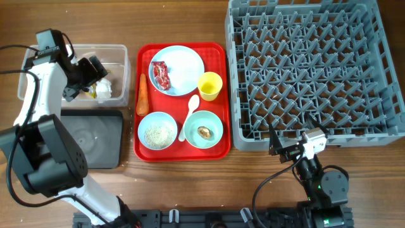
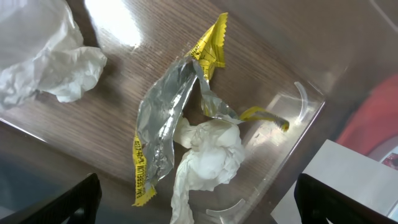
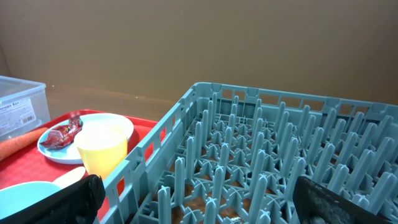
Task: Sort waste into correct bins and load items into the dishwasher rack
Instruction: 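Carry the yellow-silver wrapper to the clear bin and release it, then move the left gripper to the plate and grasp the red wrapper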
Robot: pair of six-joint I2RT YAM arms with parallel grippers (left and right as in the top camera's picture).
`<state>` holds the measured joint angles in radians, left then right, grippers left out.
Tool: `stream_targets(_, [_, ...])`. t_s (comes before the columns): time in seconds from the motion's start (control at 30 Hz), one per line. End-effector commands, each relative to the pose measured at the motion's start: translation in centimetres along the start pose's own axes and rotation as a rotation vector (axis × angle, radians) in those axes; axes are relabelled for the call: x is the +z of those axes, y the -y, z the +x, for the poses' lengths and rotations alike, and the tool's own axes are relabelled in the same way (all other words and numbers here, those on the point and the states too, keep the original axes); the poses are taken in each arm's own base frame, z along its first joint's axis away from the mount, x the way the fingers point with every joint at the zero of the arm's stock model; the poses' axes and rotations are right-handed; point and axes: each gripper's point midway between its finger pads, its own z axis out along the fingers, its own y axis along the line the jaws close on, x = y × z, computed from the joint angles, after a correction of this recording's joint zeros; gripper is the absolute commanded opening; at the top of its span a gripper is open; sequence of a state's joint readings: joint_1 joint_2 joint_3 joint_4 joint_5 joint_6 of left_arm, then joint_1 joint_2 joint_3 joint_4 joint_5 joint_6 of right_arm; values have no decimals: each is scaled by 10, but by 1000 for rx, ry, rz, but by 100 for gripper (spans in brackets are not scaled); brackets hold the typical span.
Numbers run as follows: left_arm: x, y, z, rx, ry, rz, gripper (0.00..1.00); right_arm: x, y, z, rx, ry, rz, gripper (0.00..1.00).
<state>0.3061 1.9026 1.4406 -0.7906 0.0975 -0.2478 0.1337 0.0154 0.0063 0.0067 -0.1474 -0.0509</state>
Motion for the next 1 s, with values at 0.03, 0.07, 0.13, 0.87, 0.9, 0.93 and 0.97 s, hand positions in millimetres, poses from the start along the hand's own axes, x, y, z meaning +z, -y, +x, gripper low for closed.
stream_targets(0.03, [-50, 10, -27, 8, 134, 28, 100, 0, 4, -1, -10, 5, 19, 100])
stream_targets(0.07, [-62, 12, -31, 11, 163, 38, 100, 0, 4, -1, -10, 5, 19, 100])
stream_targets(0.13, [-81, 16, -35, 16, 210, 53, 100, 0, 4, -1, -10, 5, 19, 100])
stream_targets(0.87, [-123, 129, 21, 296, 264, 146, 100, 0, 4, -1, -10, 5, 19, 100])
stream_targets(0.9, [-121, 137, 27, 318, 254, 154, 100, 0, 4, -1, -10, 5, 19, 100])
stream_targets(0.93, [-118, 143, 32, 334, 244, 158, 100, 0, 4, -1, -10, 5, 19, 100])
stream_targets(0.97, [-115, 150, 38, 350, 232, 162, 100, 0, 4, -1, -10, 5, 19, 100])
